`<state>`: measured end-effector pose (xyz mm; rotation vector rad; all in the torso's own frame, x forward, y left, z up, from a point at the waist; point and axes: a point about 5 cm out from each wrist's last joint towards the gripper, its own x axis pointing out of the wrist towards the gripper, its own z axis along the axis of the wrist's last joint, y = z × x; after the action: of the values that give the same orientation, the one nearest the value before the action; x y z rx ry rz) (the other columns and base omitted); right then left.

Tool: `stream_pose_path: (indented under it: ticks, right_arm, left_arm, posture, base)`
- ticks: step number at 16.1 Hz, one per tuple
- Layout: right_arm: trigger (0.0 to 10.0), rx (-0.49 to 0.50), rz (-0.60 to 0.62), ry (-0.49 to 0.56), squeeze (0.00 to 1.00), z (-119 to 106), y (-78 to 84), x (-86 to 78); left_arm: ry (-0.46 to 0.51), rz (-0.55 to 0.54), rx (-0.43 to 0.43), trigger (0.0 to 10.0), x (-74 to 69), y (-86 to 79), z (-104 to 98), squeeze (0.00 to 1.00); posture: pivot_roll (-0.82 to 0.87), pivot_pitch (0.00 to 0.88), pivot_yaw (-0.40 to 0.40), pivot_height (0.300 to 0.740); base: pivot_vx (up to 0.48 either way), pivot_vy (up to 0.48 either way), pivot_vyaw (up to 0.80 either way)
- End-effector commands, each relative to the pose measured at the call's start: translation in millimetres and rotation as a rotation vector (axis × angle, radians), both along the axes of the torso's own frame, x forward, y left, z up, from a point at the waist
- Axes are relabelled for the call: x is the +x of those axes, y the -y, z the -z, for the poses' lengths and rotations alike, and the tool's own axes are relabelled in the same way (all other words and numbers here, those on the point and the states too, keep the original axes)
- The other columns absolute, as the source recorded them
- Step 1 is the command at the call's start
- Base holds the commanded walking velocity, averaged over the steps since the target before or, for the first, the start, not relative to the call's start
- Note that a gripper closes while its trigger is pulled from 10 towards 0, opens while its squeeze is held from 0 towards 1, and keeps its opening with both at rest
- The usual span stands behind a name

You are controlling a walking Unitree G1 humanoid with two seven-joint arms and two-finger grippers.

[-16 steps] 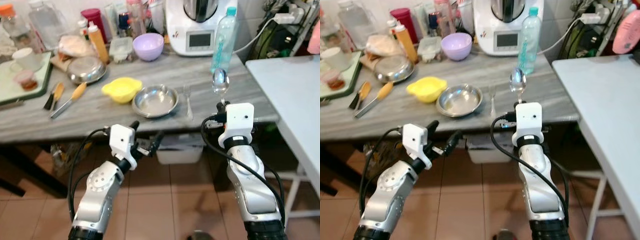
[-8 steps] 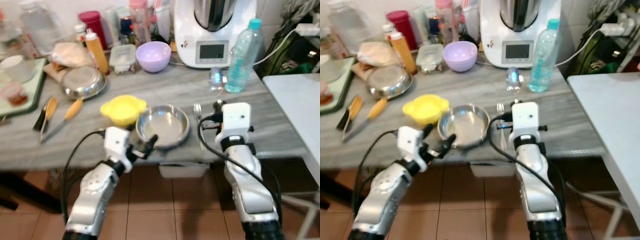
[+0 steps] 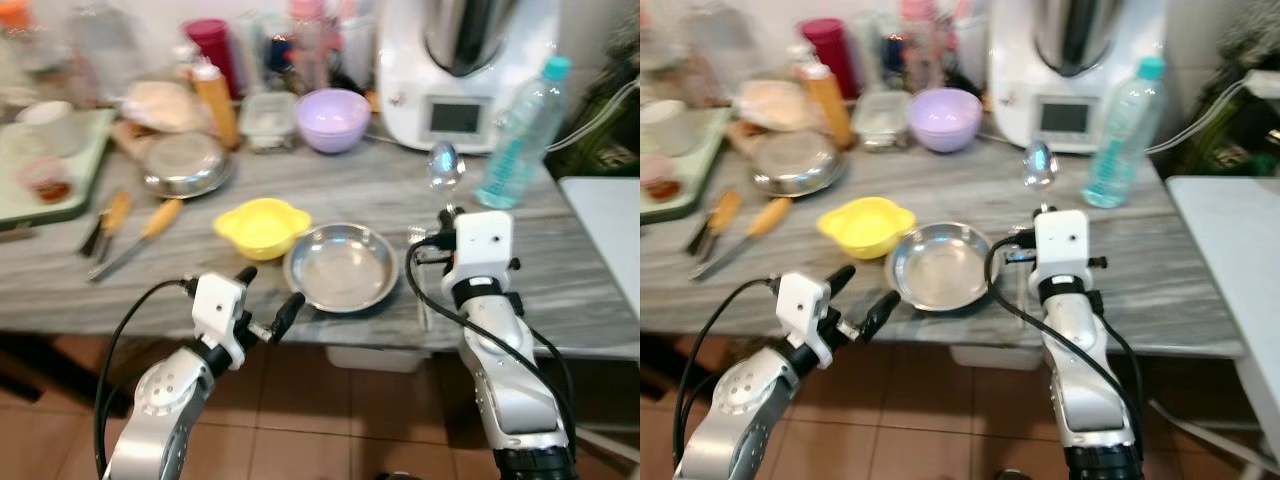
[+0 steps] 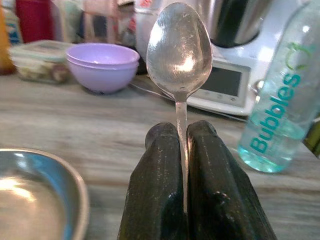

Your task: Setting the table

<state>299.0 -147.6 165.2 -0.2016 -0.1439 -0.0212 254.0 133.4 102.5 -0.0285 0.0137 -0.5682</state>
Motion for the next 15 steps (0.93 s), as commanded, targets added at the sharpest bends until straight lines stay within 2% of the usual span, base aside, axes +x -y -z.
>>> stream_pose_path:
  ticks: [1,4,8,12,15]
  right_arm:
    - [10.0,0.003,0.006,0.013,0.00,-4.8,2.2,-2.9]
    - [10.0,0.001,0.024,-0.010,0.00,1.8,6.8,-8.2]
    - [10.0,0.018,0.082,-0.047,0.00,-0.3,18.3,-20.3]
    - [10.0,0.077,0.126,-0.148,0.00,15.7,30.0,-36.3]
    - [10.0,0.136,0.119,-0.228,0.00,27.3,27.2,-40.7]
  left_arm:
    - [0.023,0.024,0.010,10.0,-2.2,0.6,-7.0,0.00]
    - [0.017,0.035,0.021,10.0,-6.9,-4.2,-8.1,0.00]
    - [-0.004,0.085,0.039,10.0,-12.6,-9.8,-7.7,0.00]
    - [-0.032,0.099,0.049,10.0,-15.9,-14.3,-1.5,0.00]
    - [-0.047,0.120,0.056,10.0,-17.0,-15.2,1.5,0.00]
  posture:
    - [-0.06,0.134,0.078,0.740]
    - [-0.06,0.144,0.084,0.740]
    - [-0.07,0.165,0.095,0.740]
    - [-0.08,0.172,0.101,0.740]
    - [-0.08,0.173,0.101,0.740]
  base:
    - [0.000,0.000,0.00]
    - [0.000,0.000,0.00]
    - [0.000,0.000,0.00]
    - [0.000,0.000,0.00]
    - [0.000,0.000,0.00]
